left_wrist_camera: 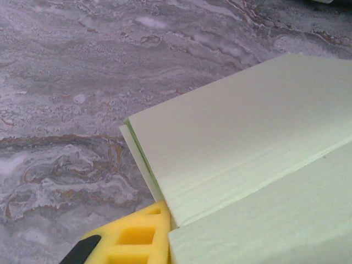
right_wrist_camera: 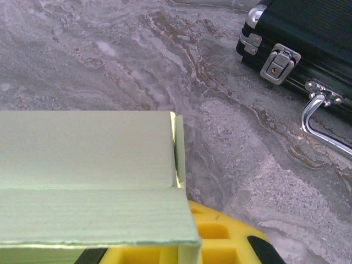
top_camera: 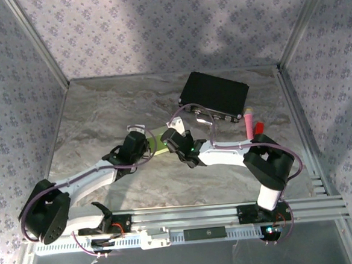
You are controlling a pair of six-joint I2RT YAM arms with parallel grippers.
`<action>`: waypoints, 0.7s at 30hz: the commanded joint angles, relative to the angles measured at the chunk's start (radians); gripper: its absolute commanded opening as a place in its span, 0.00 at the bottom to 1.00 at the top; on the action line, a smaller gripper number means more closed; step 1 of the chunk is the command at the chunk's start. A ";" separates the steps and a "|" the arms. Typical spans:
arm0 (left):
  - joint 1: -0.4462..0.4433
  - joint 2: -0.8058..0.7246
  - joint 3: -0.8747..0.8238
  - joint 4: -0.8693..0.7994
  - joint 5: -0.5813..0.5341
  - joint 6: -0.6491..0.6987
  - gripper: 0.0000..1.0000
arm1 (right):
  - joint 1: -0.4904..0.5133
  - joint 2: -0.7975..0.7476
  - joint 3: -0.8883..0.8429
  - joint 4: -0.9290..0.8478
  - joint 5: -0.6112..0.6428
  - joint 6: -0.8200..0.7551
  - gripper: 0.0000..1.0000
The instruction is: Fold the paper box
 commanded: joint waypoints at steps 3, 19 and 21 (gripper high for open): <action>-0.054 -0.038 0.000 0.198 0.094 0.041 0.16 | 0.059 -0.033 -0.012 0.049 -0.090 -0.037 0.09; -0.056 0.008 0.048 0.159 0.085 0.057 0.16 | 0.021 -0.023 0.017 0.022 -0.233 0.050 0.12; -0.056 0.017 0.056 0.153 0.090 0.057 0.16 | 0.016 -0.025 0.004 0.048 -0.246 0.064 0.12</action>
